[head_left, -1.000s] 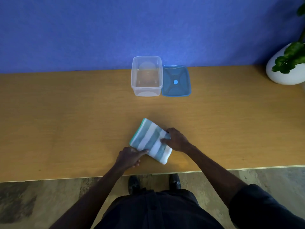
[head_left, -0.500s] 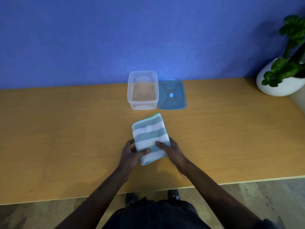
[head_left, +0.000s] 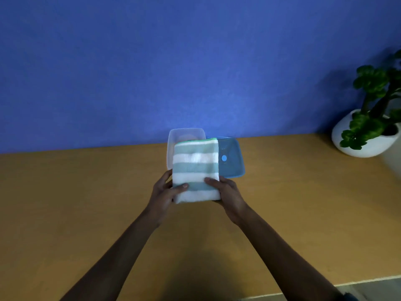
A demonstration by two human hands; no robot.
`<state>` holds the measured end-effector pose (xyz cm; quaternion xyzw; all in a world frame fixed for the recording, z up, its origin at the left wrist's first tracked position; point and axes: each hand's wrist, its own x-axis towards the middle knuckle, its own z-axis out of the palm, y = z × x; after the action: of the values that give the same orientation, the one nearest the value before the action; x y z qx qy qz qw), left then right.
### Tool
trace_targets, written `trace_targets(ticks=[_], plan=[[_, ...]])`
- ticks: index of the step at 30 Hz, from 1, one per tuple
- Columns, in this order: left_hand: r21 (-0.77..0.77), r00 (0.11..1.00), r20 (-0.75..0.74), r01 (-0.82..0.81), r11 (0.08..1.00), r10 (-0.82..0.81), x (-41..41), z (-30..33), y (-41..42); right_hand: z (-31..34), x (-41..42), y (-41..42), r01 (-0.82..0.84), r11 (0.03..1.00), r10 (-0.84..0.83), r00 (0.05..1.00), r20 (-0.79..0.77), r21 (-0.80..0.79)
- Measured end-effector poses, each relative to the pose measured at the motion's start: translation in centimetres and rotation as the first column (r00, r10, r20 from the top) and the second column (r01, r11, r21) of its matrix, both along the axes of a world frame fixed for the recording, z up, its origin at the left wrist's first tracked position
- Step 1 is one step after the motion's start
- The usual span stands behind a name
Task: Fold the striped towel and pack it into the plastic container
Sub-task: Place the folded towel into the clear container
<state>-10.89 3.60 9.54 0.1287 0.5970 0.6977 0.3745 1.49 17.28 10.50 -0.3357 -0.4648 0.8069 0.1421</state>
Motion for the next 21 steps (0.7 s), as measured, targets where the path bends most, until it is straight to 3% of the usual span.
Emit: trace_targets(ticks=[5,10,16,21], plan=[[-0.044,0.996,-0.039,-0.079,0.996,0.077,-3.8,-0.3,3.0,0.1,-4.8,2.6,0.028,0.970,-0.053,0.994,0.099,0.243],[-0.190,0.955,-0.263,-0.194,0.963,0.141,-7.6,-1.2,6.1,-0.9,-9.1,5.4,0.008,0.913,-0.110,0.968,0.227,0.409],[-0.323,0.906,-0.410,-0.249,0.913,0.102,-10.6,-2.7,8.9,-2.3,-12.7,8.4,-0.091,0.858,-0.109,0.929,0.352,0.505],[-0.524,0.873,-0.488,-0.311,0.793,0.019,-12.3,-3.9,9.8,-3.9,-14.9,9.7,-0.177,0.831,-0.104,0.882,0.460,0.527]])
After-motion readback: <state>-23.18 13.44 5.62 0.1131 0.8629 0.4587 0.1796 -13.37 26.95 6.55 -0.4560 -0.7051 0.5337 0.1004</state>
